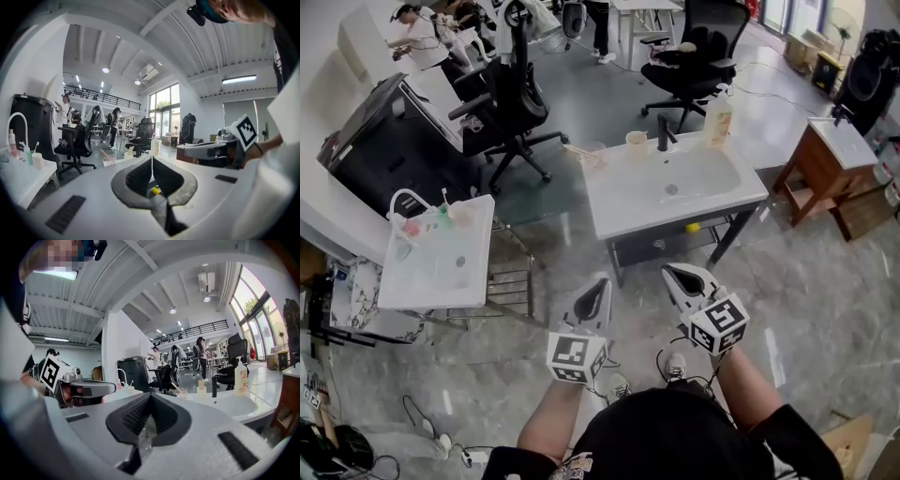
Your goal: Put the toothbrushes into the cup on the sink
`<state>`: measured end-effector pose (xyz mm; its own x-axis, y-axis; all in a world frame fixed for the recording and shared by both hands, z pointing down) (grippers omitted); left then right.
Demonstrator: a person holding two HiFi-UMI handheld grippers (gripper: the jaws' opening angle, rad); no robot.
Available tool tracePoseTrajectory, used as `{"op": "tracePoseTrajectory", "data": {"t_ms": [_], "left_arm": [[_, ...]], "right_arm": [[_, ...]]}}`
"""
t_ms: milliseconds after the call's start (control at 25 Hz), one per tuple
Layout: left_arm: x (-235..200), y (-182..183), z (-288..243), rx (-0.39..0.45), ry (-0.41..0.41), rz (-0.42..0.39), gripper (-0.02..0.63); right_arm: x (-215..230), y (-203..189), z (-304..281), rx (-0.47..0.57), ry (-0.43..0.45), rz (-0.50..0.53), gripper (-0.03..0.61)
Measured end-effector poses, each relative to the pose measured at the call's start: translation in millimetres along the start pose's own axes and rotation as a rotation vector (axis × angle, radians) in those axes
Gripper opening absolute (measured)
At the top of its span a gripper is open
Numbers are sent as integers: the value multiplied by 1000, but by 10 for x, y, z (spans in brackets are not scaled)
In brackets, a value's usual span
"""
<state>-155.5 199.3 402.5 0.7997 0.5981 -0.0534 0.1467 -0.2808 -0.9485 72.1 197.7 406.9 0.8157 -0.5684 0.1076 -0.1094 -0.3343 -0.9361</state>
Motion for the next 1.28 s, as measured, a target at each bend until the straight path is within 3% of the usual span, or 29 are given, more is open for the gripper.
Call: {"op": "tracePoseTrajectory", "data": {"t_ms": [320, 1280], "left_arm": [[15, 33, 36, 13, -28, -1, 9], [-93, 20, 59, 16, -19, -1, 9]], "right_arm": [[-34, -5, 83, 4, -35, -14, 6], [-52, -25, -27, 14, -31, -28, 6]]}}
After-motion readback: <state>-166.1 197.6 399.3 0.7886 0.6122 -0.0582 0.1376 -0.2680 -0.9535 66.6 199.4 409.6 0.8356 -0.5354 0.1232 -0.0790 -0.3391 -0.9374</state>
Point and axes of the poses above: the fingertips, and each gripper's own axes: z backward along the fingers, x to its right, y out of its top, the point moved 10 cm from there along z, backward along the fingers, and after that the axes turned 11 degrees about -x, right-handed, at the moved point
